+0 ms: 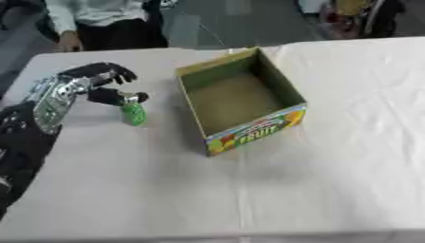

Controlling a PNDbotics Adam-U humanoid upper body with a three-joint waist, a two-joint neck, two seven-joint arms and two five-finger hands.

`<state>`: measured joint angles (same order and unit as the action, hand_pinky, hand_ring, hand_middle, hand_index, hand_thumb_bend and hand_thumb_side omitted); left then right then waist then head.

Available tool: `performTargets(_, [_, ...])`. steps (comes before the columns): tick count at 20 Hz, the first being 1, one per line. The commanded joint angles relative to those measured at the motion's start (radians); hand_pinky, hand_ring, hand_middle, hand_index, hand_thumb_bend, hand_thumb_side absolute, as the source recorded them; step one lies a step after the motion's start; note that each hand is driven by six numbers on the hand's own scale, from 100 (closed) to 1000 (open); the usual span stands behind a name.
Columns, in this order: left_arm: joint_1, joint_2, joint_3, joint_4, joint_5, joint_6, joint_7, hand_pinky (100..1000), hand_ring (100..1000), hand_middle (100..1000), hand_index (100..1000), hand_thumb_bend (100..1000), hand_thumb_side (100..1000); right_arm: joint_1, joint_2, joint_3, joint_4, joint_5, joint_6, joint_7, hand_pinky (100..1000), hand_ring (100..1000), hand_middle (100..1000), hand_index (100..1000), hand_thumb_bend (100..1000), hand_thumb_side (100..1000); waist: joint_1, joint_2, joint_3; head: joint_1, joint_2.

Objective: Pick up objects on the table and place them in the box.

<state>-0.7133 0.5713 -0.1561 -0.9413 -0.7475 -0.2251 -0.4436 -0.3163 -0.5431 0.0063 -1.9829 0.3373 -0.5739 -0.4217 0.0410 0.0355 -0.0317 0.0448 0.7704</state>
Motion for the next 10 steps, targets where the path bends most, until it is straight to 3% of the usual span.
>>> performTargets(1, [-0.025,0.019,0.009,-0.006,-0.018,-0.003,-0.023,1000,770,819,914,774,763,-0.015,-0.01,-0.004,-0.017,-0.002,-0.001,0.003,301,465,569,652,100,656,-0.001,-0.008,-0.002,0.003,0.0])
performTargets(10, [-0.029,0.017,0.012,0.006,-0.036,-0.004,-0.048,1000,765,822,918,783,752,-0.017,-0.01,-0.004,-0.017,-0.001,-0.001,0.003,301,466,569,652,100,657,-0.001,-0.008,-0.003,0.001,0.0])
